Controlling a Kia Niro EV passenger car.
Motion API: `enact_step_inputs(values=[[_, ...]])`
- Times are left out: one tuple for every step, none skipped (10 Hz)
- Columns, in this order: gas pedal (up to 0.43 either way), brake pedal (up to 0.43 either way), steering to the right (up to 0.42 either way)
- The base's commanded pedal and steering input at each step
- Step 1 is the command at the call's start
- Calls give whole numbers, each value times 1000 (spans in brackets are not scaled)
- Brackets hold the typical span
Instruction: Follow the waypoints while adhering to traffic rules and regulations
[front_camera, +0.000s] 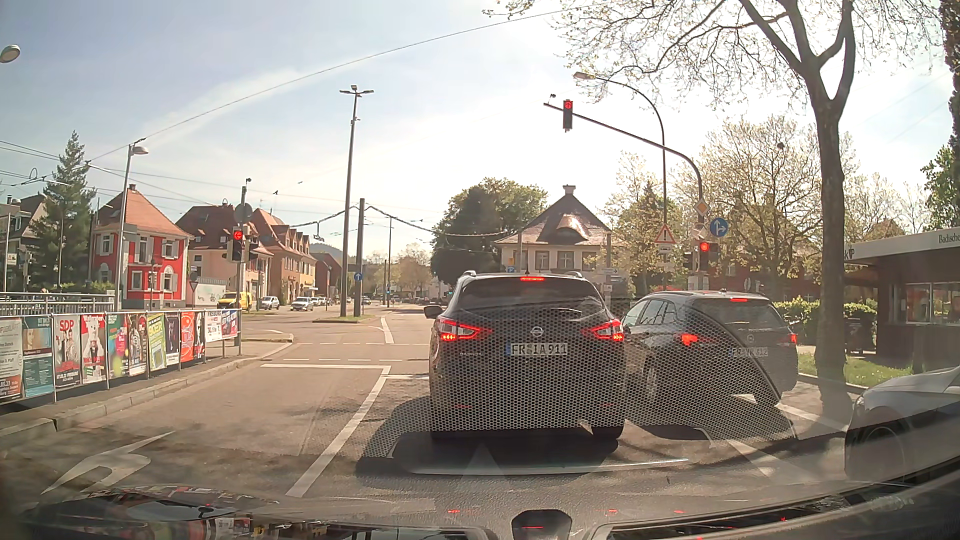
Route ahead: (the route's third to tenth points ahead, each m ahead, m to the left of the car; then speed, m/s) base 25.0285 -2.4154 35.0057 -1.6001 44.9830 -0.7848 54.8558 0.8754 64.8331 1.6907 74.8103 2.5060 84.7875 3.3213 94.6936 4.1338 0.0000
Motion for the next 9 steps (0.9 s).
enact_step_inputs(values=[[0, 226, -37], [0, 226, -37], [0, 226, -38], [0, 220, -37], [0, 226, -38], [0, 226, -37], [0, 226, -37], [0, 220, -37], [0, 226, -37]])
